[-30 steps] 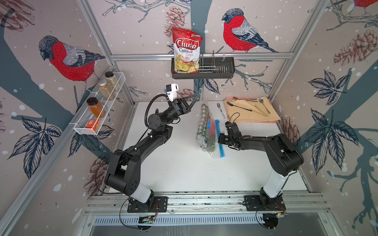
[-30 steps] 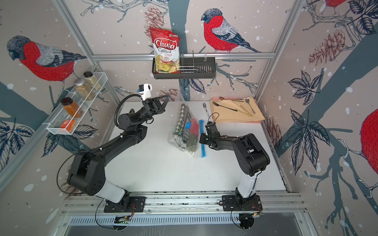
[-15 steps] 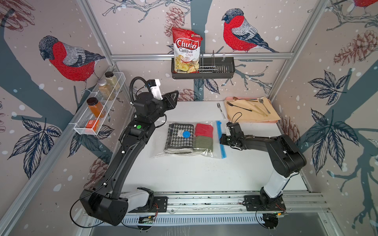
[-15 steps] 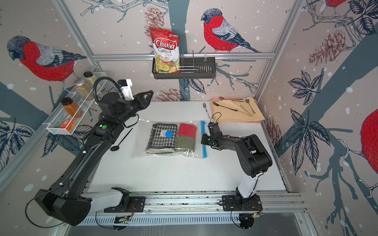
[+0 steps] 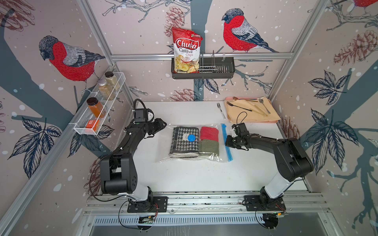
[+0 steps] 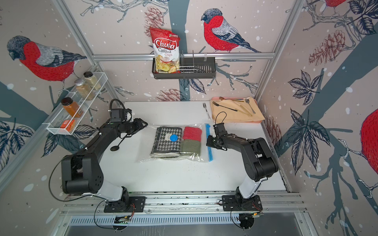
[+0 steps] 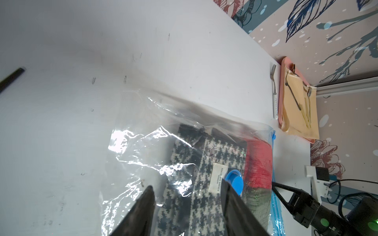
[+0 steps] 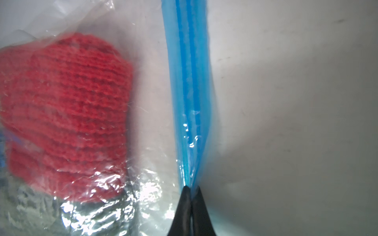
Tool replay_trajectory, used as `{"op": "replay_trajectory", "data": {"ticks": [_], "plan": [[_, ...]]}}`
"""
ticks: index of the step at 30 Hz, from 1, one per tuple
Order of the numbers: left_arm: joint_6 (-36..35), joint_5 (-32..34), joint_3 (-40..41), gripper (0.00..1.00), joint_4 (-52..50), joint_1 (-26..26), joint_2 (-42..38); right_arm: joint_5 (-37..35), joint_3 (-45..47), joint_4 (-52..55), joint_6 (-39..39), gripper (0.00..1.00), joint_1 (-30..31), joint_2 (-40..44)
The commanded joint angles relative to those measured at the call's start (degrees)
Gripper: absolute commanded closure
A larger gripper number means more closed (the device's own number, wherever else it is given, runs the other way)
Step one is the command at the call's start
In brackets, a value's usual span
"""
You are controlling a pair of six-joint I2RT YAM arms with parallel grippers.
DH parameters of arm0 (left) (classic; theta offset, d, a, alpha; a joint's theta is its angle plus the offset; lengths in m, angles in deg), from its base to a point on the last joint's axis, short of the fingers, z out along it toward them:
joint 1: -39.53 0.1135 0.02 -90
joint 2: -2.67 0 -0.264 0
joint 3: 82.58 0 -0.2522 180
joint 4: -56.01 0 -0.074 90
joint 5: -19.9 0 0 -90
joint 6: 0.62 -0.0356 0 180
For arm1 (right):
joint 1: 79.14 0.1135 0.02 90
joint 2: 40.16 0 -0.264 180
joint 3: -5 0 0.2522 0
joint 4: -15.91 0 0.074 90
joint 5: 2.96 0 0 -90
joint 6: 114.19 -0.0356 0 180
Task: Take the scarf out of the vacuum bag
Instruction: Adjust the scarf in the vacuum bag.
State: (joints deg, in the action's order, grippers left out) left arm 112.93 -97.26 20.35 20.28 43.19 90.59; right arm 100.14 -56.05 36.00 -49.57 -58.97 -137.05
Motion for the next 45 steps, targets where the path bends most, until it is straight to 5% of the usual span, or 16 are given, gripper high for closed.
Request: {"op": "replay_trajectory", "data": {"ticks": [1, 14, 20, 22, 27, 28, 38, 45], "plan": [[-3.21, 0.20, -0.53, 0.39, -2.42, 0.30, 0.57, -0.20, 0.69, 5.83, 1.13, 1.00, -1.04, 0.74], [-4.79, 7.51, 6.84, 0.37, -5.95, 2.62, 4.86, 3.79, 0.32, 4.51, 1.14, 1.00, -3.24, 1.39], [-2.54, -2.84, 10.91, 0.39, -0.09, 2.59, 7.48, 4.12, 0.61, 4.18, 1.08, 1.00, -4.69, 1.83], [-1.42, -6.60, 12.25, 0.43, 2.05, 2.62, 8.63, 4.12, 0.83, 4.13, 1.04, 1.00, -4.79, 2.29], [1.27, -14.78, 14.39, 0.96, 7.16, 2.65, 9.75, 5.13, 1.44, 3.29, 0.78, 1.00, -4.90, 2.14], [1.93, -16.11, 14.63, 1.00, 7.91, 2.58, 9.40, 5.18, 1.36, 3.27, 0.65, 1.00, -4.88, 1.97], [11.87, -22.55, 7.90, 1.00, 9.49, 1.18, -8.22, 3.89, -0.25, 3.56, 0.78, 1.00, -4.15, -1.27], [18.44, -21.59, -3.55, 1.00, 9.47, -6.70, -10.69, 2.70, -2.52, 3.97, 0.69, 1.00, -0.79, -4.92]]}}
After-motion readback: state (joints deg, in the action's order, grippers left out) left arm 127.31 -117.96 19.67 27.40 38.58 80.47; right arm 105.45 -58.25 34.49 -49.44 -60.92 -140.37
